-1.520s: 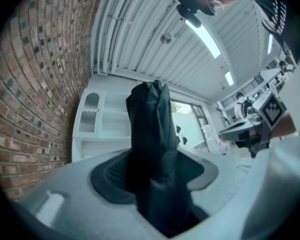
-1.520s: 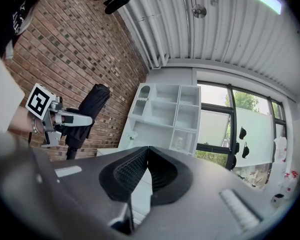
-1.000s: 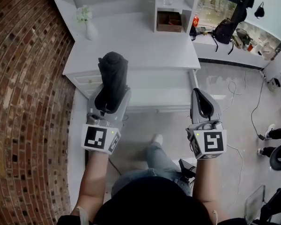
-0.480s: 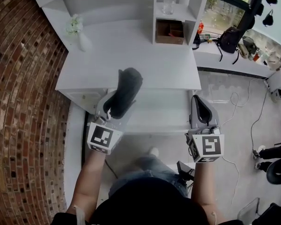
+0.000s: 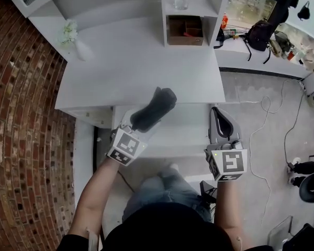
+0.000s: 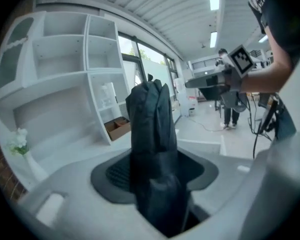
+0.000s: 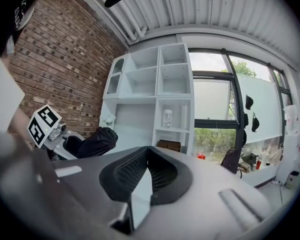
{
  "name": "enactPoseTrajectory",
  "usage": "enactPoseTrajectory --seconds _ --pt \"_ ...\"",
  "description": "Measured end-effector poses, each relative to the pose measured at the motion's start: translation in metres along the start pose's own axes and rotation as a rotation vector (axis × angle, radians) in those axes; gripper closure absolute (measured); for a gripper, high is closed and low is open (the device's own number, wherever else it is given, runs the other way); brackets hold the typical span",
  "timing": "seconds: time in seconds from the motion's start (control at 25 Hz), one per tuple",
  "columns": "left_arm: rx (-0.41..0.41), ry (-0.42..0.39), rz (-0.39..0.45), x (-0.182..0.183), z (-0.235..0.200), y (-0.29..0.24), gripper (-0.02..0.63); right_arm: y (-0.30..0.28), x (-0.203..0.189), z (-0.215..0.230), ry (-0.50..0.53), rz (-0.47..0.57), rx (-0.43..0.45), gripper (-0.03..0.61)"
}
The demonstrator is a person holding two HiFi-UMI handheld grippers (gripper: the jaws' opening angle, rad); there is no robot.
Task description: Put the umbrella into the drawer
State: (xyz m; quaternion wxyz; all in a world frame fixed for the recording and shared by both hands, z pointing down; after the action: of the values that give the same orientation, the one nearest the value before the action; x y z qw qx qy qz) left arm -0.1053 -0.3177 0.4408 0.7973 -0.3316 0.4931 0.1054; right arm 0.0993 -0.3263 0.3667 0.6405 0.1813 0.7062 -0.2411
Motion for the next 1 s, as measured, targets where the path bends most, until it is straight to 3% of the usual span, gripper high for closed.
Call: enactPoseTrajectory --seconds 0.32,0.56,1.0 --pt "-0.237 -0.155 -0.196 -0.054 0.033 -0.046 0.373 -0.005 -0.029 0.008 -0.021 -0.096 -0.012 0.574" --pt "-0.355 -0.223 -0.293 -0.088 0.046 -0.075 0.373 -0.005 -0.048 0.004 -0.015 -0.171 -0.027 0.574" --pt "-0.466 -0.190 -0.408 -0.143 0.061 -0.138 0.373 -0.023 -0.086 -0.002 -0.053 -0.256 -0.047 0.574"
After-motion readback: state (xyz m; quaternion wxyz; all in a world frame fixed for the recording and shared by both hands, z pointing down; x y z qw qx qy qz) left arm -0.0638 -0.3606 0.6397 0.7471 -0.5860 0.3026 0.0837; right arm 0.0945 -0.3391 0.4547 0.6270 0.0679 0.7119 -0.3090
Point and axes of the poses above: the fingertips, and each gripper's own axes: y backward along the fingers, z to its right, x out of its top, the point moved 4 cm from there along y, backward along the fingers, and after that the axes turned 4 degrees about x, right-handed, at the moved point
